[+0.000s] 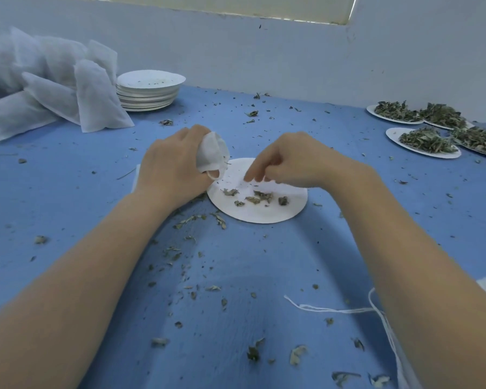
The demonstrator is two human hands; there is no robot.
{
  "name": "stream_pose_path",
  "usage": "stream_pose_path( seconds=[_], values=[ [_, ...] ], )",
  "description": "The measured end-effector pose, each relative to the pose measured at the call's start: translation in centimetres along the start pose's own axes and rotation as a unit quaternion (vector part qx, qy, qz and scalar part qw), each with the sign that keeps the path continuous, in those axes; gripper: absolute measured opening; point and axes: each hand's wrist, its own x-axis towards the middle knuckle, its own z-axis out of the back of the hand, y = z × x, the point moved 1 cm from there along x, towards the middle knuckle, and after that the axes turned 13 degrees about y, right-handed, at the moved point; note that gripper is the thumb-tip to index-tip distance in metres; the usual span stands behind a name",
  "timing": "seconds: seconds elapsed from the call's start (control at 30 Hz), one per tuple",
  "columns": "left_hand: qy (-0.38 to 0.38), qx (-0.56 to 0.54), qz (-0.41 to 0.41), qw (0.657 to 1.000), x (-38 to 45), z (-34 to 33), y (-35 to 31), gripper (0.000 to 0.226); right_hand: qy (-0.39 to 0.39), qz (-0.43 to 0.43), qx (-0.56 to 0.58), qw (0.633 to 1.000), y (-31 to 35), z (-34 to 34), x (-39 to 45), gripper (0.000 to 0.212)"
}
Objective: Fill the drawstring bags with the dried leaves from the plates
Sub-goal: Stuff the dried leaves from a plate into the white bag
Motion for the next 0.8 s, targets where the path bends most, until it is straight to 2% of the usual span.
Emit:
stream_pose_path(
  seconds=[0.13, 0.2, 0.43, 0.63, 0.8],
  values=[
    [0.004, 0.011, -0.003, 1.0, 0.0, -0.3, 0.0, 0.047, 0.058, -0.134, -0.071, 0.987, -0.1, -0.1, 0.2, 0.039],
    [0.005, 0.012, -0.004, 1.0, 0.0, -0.4, 0.0, 0.047, 0.081, -0.15, -0.071, 0.983, 0.5, -0.7, 0.3, 0.038],
    [-0.002, 0.009, -0.004, 1.0, 0.1, -0.2, 0.2, 0.048, 0.063, -0.07, -0.036, 0.995, 1.9, -1.3, 0.9, 0.04],
    [-0.014, 0.009, -0.009, 1.0, 0.1, -0.3, 0.5, 0.047, 0.061, 0.046, -0.069, 0.995, 2.2, -2.8, 1.1, 0.055],
    [-0.014, 0.002, -0.009, 1.0, 0.2, -0.3, 0.7, 0.048, 0.069, 0.063, -0.023, 0.995, 1.5, -1.9, 0.6, 0.045]
  ],
)
